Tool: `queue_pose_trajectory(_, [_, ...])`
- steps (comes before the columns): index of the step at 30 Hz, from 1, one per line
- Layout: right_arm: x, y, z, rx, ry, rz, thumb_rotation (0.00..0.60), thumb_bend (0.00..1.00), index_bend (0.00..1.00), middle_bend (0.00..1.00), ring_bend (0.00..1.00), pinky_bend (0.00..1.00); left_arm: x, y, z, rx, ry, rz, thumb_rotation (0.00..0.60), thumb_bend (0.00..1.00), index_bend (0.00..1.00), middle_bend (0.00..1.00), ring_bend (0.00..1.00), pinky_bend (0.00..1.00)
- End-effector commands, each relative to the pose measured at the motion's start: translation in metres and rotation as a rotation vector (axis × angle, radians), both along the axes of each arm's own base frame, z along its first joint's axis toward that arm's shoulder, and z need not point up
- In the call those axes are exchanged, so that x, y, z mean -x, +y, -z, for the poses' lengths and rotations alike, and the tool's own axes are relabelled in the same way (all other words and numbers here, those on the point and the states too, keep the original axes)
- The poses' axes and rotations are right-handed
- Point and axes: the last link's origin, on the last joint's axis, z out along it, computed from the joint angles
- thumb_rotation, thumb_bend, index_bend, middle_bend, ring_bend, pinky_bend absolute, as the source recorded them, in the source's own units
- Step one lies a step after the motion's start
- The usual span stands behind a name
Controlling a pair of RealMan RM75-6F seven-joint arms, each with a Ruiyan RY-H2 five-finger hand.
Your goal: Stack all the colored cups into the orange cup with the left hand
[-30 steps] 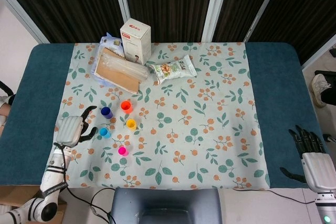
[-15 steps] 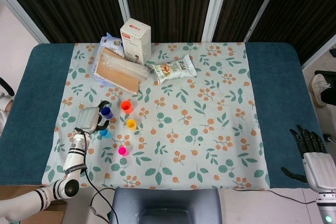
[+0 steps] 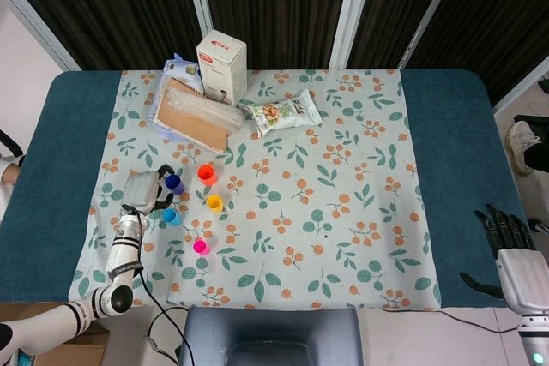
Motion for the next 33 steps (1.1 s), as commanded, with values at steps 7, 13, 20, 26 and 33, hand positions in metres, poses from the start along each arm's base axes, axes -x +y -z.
queue_pose_trajectory(7, [0.000, 0.000, -0.001, 0.002, -0.001, -0.001, 0.600, 0.20, 0.00, 0.00, 0.00, 0.00, 0.002, 0.005, 0.005, 0.005, -0.017, -0.013, 0.600, 0.34, 0.40, 1.00, 1.00, 1.00])
queue_pose_trajectory(13, [0.000, 0.000, -0.001, 0.002, -0.002, -0.002, 0.600, 0.20, 0.00, 0.00, 0.00, 0.00, -0.002, 0.007, 0.006, -0.007, -0.034, 0.001, 0.600, 0.34, 0.49, 1.00, 1.00, 1.00])
queue_pose_trajectory(20, [0.000, 0.001, -0.002, 0.004, -0.005, -0.003, 0.600, 0.20, 0.00, 0.00, 0.00, 0.00, -0.012, 0.012, -0.003, -0.049, -0.144, -0.001, 0.600, 0.35, 0.52, 1.00, 1.00, 1.00])
queue_pose_trajectory(26, [0.000, 0.000, -0.002, 0.000, -0.006, -0.003, 0.600, 0.20, 0.00, 0.00, 0.00, 0.00, -0.030, 0.022, -0.021, -0.100, -0.262, 0.013, 0.600, 0.35, 0.52, 1.00, 1.00, 1.00])
queue_pose_trajectory(33, [0.001, 0.000, -0.003, 0.003, -0.008, 0.000, 0.600, 0.20, 0.00, 0.00, 0.00, 0.00, -0.056, 0.026, -0.019, -0.097, -0.275, 0.047, 0.600, 0.35, 0.52, 1.00, 1.00, 1.00])
